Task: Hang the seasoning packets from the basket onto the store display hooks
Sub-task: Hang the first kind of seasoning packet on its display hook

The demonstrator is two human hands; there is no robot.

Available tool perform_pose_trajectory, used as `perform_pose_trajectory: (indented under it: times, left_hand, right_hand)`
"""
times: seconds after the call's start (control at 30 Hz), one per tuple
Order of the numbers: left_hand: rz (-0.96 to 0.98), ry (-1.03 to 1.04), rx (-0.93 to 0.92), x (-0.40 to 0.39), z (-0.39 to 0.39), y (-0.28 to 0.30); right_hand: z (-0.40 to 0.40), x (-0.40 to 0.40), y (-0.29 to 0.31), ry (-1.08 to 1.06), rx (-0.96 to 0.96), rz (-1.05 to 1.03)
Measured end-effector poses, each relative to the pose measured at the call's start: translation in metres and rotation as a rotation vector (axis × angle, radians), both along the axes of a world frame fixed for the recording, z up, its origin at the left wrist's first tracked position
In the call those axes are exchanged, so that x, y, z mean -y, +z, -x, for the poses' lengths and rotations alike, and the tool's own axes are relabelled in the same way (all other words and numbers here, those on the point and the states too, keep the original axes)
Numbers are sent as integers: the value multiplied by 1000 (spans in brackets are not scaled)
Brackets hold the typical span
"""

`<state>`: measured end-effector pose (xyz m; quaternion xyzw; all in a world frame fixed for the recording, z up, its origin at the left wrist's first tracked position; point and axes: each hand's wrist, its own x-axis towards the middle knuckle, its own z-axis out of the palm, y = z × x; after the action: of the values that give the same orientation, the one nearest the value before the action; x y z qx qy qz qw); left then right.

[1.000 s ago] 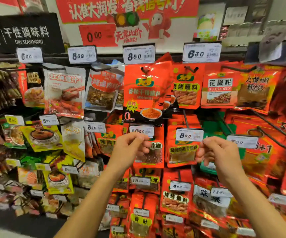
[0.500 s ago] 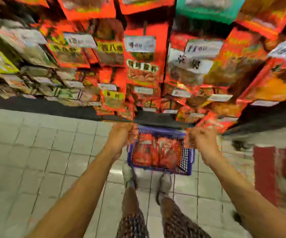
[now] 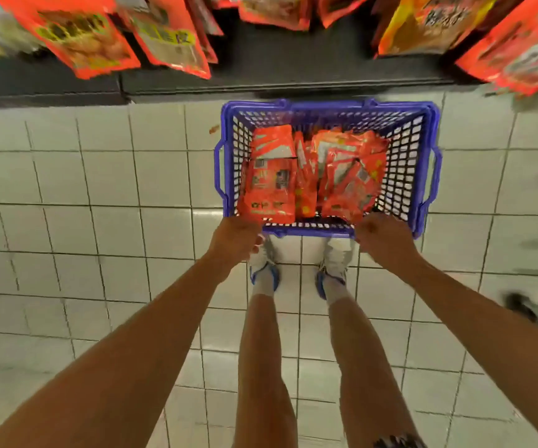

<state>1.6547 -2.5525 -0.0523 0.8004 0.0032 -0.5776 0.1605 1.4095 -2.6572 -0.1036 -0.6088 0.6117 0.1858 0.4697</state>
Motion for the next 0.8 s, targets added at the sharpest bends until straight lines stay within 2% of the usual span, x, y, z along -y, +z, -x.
perform_pose_trajectory:
  times: [0.07, 0.13, 0.3, 0.37, 0.5, 0.57, 0.6, 0.67, 0.73, 0.8]
  left_hand:
    - [-23, -30, -18, -4, -4, -44]
    - [-31, -155, 4, -6, -9, -82]
    - [-26, -307, 84, -7, -25, -144]
    - [-25, -335, 119, -9, -36, -159]
    - [-23, -596, 203, -16, -55, -179]
    - [26, -645, 262, -21, -61, -182]
    - [50, -641, 289, -23, -62, -183]
    - [123, -558, 270, -24, -66, -182]
    - [229, -403, 183, -27, -68, -178]
    - [252, -442, 221, -30, -64, -179]
  right_hand:
    - [-14, -2, -44, 302, -25, 88]
    - [-33, -5, -87, 503, -18, 135]
    - [-85, -12, -183, 945, -9, 205]
    - [-99, -13, -209, 1010, 25, 185]
    - [-109, -13, -231, 978, 57, 184]
    - [-108, -12, -223, 904, 161, 251]
    - [-106, -11, -215, 816, 256, 266]
    - [-99, -11, -196, 511, 440, 197]
    - [-88, -7, -175, 247, 432, 83]
    - [-76, -5, -161, 68, 350, -75]
